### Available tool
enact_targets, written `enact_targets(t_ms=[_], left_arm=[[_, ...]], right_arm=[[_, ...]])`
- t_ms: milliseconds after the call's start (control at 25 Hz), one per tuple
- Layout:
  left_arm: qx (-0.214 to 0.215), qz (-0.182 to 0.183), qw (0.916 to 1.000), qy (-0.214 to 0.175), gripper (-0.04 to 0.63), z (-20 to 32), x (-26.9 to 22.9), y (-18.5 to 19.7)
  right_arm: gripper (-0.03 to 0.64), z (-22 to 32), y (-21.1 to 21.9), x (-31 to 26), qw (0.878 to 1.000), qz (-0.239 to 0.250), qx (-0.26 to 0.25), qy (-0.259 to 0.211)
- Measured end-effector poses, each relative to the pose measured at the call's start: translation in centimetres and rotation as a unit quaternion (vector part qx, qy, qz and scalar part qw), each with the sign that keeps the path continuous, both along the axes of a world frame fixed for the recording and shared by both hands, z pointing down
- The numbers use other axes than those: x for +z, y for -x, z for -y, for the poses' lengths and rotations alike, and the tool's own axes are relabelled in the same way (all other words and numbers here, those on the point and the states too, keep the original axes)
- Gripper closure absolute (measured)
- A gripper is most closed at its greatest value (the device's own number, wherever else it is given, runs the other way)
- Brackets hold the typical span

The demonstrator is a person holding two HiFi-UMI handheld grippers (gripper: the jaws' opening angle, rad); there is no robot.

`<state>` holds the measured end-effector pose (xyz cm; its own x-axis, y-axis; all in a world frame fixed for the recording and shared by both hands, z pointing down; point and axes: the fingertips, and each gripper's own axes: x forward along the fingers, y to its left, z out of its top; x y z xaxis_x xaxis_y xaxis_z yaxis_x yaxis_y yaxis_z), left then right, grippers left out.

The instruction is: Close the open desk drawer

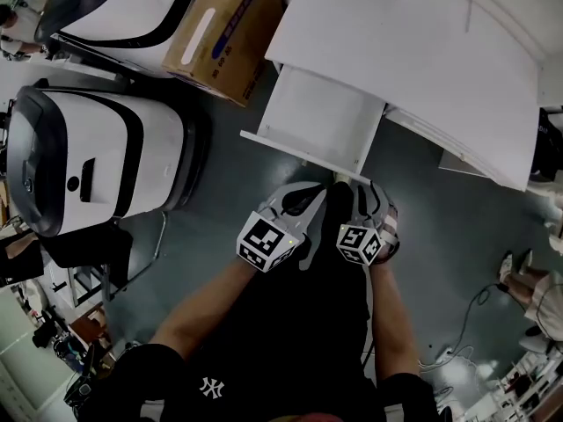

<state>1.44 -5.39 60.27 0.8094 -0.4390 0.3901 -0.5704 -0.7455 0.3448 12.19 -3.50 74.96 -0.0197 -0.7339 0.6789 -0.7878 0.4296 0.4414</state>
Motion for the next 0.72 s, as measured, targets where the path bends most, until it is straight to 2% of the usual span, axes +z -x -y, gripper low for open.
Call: enact_targets(t_ms=[200, 520, 720], left_arm=[[0.014, 0.000, 0.9999, 0.005, 0.595, 0.4, 1.3, -1.3], [0.010, 0.004, 0.9999, 0.011, 0.595, 1.3, 2.5, -1.5], [0.008, 0.004, 0.9999, 0.011, 0.595, 2.4, 2.7, -2.0]], right_arm=[[0.459, 0.2, -0.4, 0.9, 1.000, -0.018, 0.007, -0.003], [0.462, 1.3, -1.1, 1.1, 0.999, -0.027, 0.019, -0.019], [0.472, 3.3, -1.7, 1.0, 0.999, -0.044, 0.010, -0.029]])
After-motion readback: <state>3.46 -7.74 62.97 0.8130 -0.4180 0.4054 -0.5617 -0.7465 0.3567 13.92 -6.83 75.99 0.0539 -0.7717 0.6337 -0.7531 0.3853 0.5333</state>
